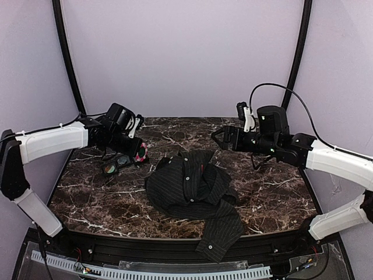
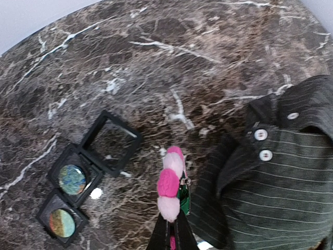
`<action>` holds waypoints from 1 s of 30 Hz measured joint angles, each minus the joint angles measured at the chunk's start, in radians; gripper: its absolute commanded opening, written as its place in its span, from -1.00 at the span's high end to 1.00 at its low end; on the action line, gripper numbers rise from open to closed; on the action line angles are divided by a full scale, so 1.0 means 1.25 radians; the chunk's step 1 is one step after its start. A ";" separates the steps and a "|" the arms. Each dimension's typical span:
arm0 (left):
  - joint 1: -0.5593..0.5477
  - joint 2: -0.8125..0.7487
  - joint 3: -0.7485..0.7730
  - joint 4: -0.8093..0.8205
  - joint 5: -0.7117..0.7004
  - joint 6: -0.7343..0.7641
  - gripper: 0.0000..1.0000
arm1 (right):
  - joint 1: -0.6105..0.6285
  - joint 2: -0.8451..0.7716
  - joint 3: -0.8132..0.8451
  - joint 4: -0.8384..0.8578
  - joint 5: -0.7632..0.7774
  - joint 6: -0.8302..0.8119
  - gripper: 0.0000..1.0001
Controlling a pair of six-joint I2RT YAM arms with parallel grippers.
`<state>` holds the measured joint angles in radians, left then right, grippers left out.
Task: Remove the brooch from the garment
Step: Place the brooch in the brooch box.
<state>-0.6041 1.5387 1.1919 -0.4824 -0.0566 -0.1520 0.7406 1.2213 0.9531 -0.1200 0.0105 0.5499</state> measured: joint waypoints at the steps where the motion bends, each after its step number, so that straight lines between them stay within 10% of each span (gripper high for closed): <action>1: 0.000 0.020 0.012 -0.015 -0.037 0.011 0.98 | -0.003 0.000 0.000 0.000 0.003 -0.005 -0.94; 30: 0.005 0.347 0.222 -0.076 -0.407 0.165 0.98 | -0.026 -0.030 -0.107 0.077 -0.039 -0.014 -0.94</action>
<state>-0.5972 1.9720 1.4689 -0.5770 -0.5648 0.0544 0.7078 1.1843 0.8192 -0.0242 -0.0383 0.5327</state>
